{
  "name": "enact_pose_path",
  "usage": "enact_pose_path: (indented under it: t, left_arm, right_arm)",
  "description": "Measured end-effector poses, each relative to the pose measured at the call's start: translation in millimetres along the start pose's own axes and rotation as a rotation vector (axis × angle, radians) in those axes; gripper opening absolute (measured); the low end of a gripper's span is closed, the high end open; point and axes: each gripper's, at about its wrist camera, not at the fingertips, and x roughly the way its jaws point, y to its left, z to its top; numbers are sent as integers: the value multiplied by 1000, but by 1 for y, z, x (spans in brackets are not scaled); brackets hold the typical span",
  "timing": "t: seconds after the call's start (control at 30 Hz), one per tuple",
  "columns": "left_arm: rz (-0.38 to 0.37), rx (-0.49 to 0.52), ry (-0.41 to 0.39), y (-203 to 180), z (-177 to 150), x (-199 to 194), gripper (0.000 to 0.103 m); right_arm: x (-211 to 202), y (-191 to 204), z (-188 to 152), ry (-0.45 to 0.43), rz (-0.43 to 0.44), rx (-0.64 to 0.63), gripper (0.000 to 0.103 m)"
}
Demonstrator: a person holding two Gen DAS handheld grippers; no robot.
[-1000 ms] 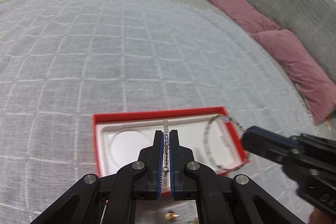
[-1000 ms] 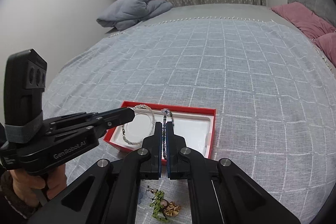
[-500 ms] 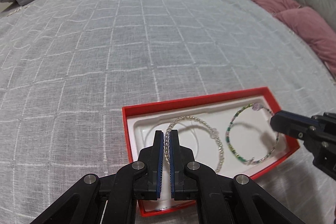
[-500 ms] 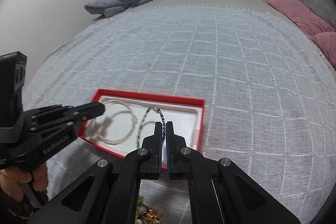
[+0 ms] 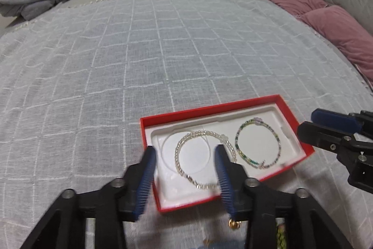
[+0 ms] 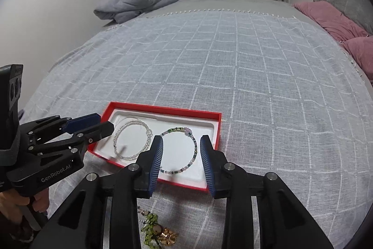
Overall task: Organize jewelry
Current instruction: 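Withdraw both tools from the box back toward the remaining jewelry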
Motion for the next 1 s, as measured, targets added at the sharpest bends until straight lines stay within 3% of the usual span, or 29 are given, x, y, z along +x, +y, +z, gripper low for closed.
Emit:
enact_pose_path:
  t: [0.1,0.13,0.3,0.43,0.77,1.0]
  left_arm:
    - [25,35,-11,-3,-6,-10,71]
    - [33,44,-12,-4,-8,-13,73]
    - [63,62,-8,-4,-22,-26,89]
    - [79,40,30,3,-36,-27,92]
    - [69,-33,120,21,-76,-15,92]
    - [40,-17,130,22,-97,-21,92]
  right_arm:
    - [-12,1,-6,-14,-11,-5,51]
    - [-16,1,-7,-20,-16,-10,56]
    - [-31,4,-16,-33,-45,-29,67]
    - [-36,7,-27,-38,-84,-51,78]
    - [-28,7,-60,63,-72,-50,78]
    - [-26,9,-83,107,-60,-50,78]
